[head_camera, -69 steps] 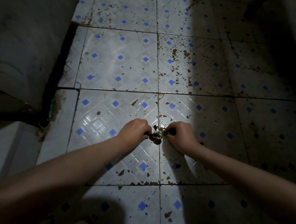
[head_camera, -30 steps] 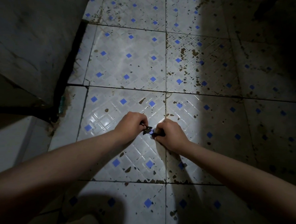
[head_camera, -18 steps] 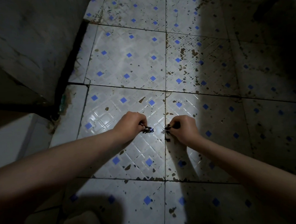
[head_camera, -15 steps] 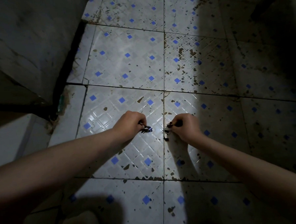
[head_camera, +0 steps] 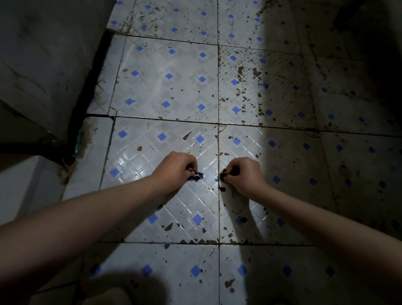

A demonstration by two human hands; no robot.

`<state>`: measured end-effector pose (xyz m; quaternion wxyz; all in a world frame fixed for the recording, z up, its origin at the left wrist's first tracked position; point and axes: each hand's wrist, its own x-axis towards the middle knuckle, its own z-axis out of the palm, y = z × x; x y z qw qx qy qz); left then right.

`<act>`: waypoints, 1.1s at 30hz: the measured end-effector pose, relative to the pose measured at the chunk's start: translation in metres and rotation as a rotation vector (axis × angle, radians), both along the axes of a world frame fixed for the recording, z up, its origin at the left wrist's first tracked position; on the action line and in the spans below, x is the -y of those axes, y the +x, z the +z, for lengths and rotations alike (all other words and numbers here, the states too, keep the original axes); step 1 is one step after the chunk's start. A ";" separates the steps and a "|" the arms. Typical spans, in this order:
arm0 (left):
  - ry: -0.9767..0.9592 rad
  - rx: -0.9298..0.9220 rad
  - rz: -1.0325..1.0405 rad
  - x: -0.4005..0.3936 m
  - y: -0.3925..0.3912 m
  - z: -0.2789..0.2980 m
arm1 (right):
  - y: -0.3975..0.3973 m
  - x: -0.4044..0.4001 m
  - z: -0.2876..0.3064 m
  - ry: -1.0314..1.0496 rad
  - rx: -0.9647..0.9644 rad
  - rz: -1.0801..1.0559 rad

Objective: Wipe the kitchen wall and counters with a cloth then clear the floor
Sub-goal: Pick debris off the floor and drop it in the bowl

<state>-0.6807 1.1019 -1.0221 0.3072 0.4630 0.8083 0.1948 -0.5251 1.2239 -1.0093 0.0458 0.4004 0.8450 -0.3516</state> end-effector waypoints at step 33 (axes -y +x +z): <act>0.052 -0.015 -0.033 0.002 0.000 -0.005 | -0.002 -0.002 -0.005 0.042 -0.016 0.013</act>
